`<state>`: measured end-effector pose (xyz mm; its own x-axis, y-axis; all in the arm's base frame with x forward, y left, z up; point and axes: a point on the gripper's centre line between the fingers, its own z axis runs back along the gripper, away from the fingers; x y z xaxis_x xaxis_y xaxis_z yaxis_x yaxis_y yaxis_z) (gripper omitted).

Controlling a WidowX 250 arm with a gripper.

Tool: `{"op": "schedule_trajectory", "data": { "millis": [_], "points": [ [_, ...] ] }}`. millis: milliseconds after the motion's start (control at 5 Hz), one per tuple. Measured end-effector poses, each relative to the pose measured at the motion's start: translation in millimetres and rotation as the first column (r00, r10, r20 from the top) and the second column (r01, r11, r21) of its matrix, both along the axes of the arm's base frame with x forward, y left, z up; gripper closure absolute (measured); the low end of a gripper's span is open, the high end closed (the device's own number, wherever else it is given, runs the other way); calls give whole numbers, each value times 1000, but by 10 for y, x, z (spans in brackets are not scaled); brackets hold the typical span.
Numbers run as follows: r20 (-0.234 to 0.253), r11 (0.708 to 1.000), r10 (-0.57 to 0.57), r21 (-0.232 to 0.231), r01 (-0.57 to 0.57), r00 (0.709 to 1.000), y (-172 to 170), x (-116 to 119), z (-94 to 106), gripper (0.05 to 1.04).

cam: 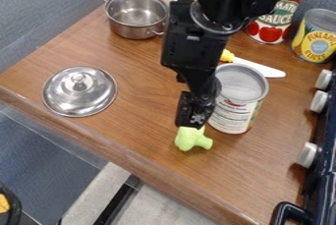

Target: Push the can to left side of the table

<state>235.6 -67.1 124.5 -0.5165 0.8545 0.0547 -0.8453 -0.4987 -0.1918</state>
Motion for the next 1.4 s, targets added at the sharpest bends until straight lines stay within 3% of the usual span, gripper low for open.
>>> {"op": "schedule_trajectory", "data": {
  "millis": [200,400,600,800,1200,1400],
  "points": [
    [-17,1000,5,5,-5,1000,1,-9,-42,83],
    [-25,997,-66,37,67,998,-174,-77,-17,83],
    [3,986,-146,78,146,989,-426,-132,136,83],
    [27,977,-206,61,204,978,-616,-117,242,83],
    [-87,945,-327,-35,325,941,-904,423,-146,83],
    [-108,933,-361,-45,358,926,-902,560,-249,83]
  ]
}}
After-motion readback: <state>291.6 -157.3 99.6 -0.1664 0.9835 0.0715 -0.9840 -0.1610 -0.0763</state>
